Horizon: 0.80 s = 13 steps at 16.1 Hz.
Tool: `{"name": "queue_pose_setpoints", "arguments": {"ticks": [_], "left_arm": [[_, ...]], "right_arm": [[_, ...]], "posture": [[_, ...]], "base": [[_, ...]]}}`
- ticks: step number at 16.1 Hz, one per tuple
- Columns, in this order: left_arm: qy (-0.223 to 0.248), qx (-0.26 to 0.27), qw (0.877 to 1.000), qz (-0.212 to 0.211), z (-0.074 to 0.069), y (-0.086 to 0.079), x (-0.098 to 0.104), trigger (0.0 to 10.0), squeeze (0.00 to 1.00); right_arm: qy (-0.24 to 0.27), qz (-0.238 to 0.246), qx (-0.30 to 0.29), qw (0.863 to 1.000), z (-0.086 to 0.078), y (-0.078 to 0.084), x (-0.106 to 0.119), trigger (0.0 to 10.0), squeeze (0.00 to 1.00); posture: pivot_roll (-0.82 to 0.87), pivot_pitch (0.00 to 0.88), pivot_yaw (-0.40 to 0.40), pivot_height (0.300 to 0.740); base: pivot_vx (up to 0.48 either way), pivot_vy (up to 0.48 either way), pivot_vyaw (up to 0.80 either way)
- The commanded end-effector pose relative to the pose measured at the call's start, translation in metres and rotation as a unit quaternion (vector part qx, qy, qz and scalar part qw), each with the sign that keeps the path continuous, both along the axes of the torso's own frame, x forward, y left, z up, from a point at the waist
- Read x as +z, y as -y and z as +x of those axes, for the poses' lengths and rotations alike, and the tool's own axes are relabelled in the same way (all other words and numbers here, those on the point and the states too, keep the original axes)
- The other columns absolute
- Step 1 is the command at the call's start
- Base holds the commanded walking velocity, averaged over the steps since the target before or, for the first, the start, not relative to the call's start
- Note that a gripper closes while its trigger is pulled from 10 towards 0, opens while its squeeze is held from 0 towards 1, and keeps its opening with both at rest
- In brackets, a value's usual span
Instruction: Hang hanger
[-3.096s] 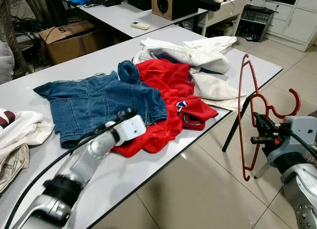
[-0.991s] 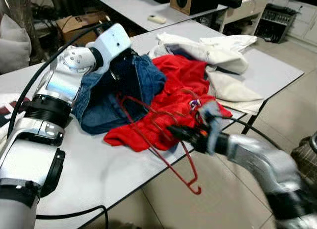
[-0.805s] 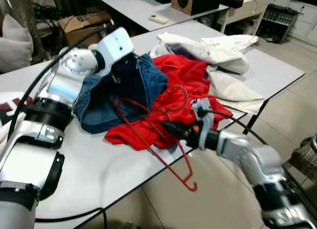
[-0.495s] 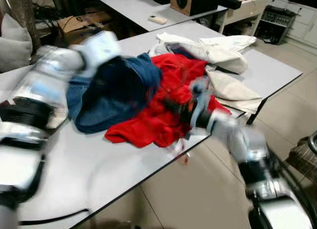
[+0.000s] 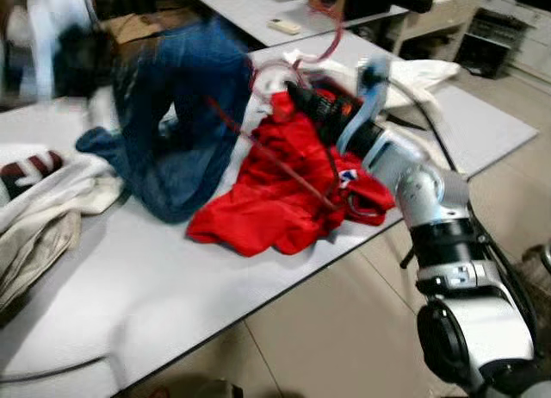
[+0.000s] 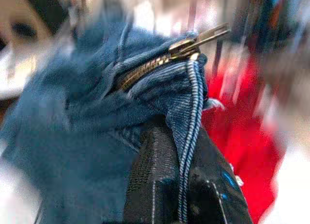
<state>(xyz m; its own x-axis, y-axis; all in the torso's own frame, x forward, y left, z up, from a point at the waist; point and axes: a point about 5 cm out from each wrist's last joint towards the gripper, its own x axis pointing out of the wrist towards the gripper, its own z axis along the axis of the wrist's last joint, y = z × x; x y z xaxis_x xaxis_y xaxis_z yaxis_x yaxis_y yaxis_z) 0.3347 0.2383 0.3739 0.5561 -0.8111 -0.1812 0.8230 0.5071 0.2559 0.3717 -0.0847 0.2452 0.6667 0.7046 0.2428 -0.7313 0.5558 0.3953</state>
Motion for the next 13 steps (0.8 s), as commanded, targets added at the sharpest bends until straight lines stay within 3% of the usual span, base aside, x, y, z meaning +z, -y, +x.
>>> {"name": "queue_pose_setpoints", "arguments": {"ticks": [1, 3, 5, 6, 7, 8, 9, 10, 11, 12, 13], "left_arm": [[0.016, -0.002, 0.998, -0.064, -0.004, 0.004, 0.024, 0.0, 0.0], [-0.015, -0.001, 0.982, -0.188, 0.0, 0.018, 0.052, 0.0, 0.0], [-0.049, -0.013, 0.968, -0.247, -0.001, 0.031, 0.06, 0.0, 0.0], [-0.073, -0.007, 0.965, -0.251, 0.0, 0.041, 0.057, 0.0, 0.0], [-0.065, 0.013, 0.983, -0.17, 0.002, 0.051, 0.038, 0.0, 0.0], [-0.064, 0.025, 0.99, -0.123, 0.003, 0.054, 0.024, 0.0, 0.0], [-0.074, 0.03, 0.995, -0.06, 0.003, 0.061, -0.003, 0.0, 0.0], [-0.08, 0.038, 0.996, -0.03, 0.005, 0.066, -0.022, 0.0, 0.0], [-0.076, 0.044, 0.996, -0.012, 0.005, 0.067, -0.028, 0.0, 0.0], [-0.061, 0.063, 0.996, 0.02, 0.008, 0.07, -0.041, 0.0, 0.0], [-0.059, 0.07, 0.995, 0.035, 0.008, 0.073, -0.052, 0.0, 0.0]], "right_arm": [[0.006, 0.033, -0.013, 0.999, 0.003, 0.007, 0.009, 10.0, 0.0], [-0.024, 0.079, -0.017, 0.996, 0.007, 0.008, 0.008, 10.0, 0.0], [-0.068, 0.114, -0.035, 0.991, 0.012, 0.009, 0.002, 10.0, 0.0], [-0.097, 0.132, -0.049, 0.985, 0.014, 0.008, -0.005, 10.0, 0.0], [-0.134, 0.162, -0.051, 0.976, 0.014, 0.006, -0.011, 10.0, 0.0], [-0.149, 0.167, -0.046, 0.973, 0.013, 0.003, -0.014, 10.0, 0.0], [-0.182, 0.15, -0.042, 0.971, 0.01, -0.003, -0.025, 10.0, 0.0], [-0.204, 0.113, -0.042, 0.972, 0.003, -0.007, -0.038, 10.0, 0.0], [-0.211, 0.096, -0.045, 0.972, 0.0, -0.007, -0.043, 10.0, 0.0], [-0.208, 0.042, -0.053, 0.976, -0.011, -0.005, -0.054, 10.0, 0.0], [-0.202, 0.017, -0.073, 0.976, -0.02, 0.002, -0.06, 10.0, 0.0]], "posture": [[0.0, 0.0, -0.004, 0.74], [0.01, 0.0, 0.001, 0.74], [0.01, 0.0, 0.011, 0.74], [0.01, 0.0, 0.017, 0.74], [0.01, 0.0, 0.02, 0.74], [0.01, 0.0, 0.025, 0.74], [0.01, 0.0, 0.026, 0.74], [0.01, 0.0, 0.028, 0.74], [0.0, 0.0, 0.029, 0.74], [0.0, 0.0, 0.029, 0.74], [-0.01, 0.0, 0.037, 0.74]], "base": [[0.0, 0.0, 0.0], [0.0, 0.0, 0.0], [0.0, 0.0, 0.0], [0.0, 0.0, 0.0], [0.0, 0.0, 0.0], [0.0, 0.0, 0.0], [0.0, 0.0, 0.0], [0.0, 0.0, 0.0], [0.0, 0.0, 0.0], [0.0, 0.0, 0.0], [0.0, 0.0, 0.0]]}}
